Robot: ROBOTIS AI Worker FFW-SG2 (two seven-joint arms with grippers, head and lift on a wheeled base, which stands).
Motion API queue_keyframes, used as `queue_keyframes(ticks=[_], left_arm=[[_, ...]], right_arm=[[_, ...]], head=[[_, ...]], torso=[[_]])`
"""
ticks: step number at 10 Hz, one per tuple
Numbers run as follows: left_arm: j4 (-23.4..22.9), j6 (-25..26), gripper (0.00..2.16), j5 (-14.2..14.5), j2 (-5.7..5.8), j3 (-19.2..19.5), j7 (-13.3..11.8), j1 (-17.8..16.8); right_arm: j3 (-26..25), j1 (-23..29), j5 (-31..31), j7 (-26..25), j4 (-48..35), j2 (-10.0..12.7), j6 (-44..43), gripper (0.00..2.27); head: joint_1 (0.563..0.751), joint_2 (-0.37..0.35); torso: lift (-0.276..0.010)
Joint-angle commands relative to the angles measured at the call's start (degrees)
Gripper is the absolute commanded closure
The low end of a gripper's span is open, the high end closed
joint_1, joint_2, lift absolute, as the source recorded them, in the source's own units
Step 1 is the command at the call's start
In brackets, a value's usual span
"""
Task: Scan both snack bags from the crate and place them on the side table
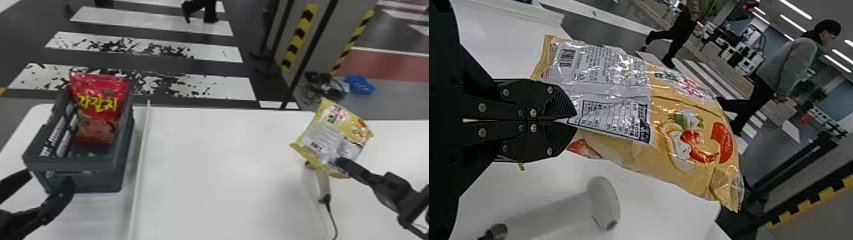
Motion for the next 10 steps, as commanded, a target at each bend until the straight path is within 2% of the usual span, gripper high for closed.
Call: queue_keyframes(ticks=[1,2,4,6,8,9,10], left_arm=[[-0.1,0.0,0.07,-0.2,-0.11,0.1,0.0,0.0],[-0.1,0.0,0.07,-0.3,-0.11,0.2,0.0,0.0],[-0.2,0.0,0.07,-0.4,-0.2,0.3,0.0,0.2],[-0.2,0.0,0.07,-0.4,-0.29,0.3,0.0,0.2],[-0.2,0.0,0.07,-0.4,-0.29,0.3,0.0,0.2],[-0.1,0.0,0.07,-0.4,-0.11,0.2,0.0,0.1],[-0.1,0.0,0.07,-0.4,-0.11,0.1,0.0,0.0]], right_arm=[[-1.2,-1.4,1.8,-1.7,5.4,-1.6,-8.9,2.26],[-1.4,-2.5,3.4,-3.6,9.5,-2.8,-13.8,2.26],[-1.4,-3.4,5.8,-7.4,17.5,-5.3,-26.1,2.26],[-1.2,-5.3,7.4,-9.3,27.2,-7.7,-36.7,2.26],[-0.3,-7.7,8.4,-10.0,39.0,-11.6,-46.3,2.26],[0.0,-8.8,9.7,-10.3,42.9,-12.7,-49.3,2.26],[0.8,-8.9,9.7,-10.3,45.5,-13.5,-52.6,2.05]], head=[[0.695,-0.256],[0.695,-0.307],[0.695,-0.35],[0.695,-0.35],[0.695,-0.35],[0.695,-0.35],[0.695,-0.35]], torso=[[-0.095],[-0.095],[-0.095],[-0.095],[-0.095],[-0.095],[-0.095]])
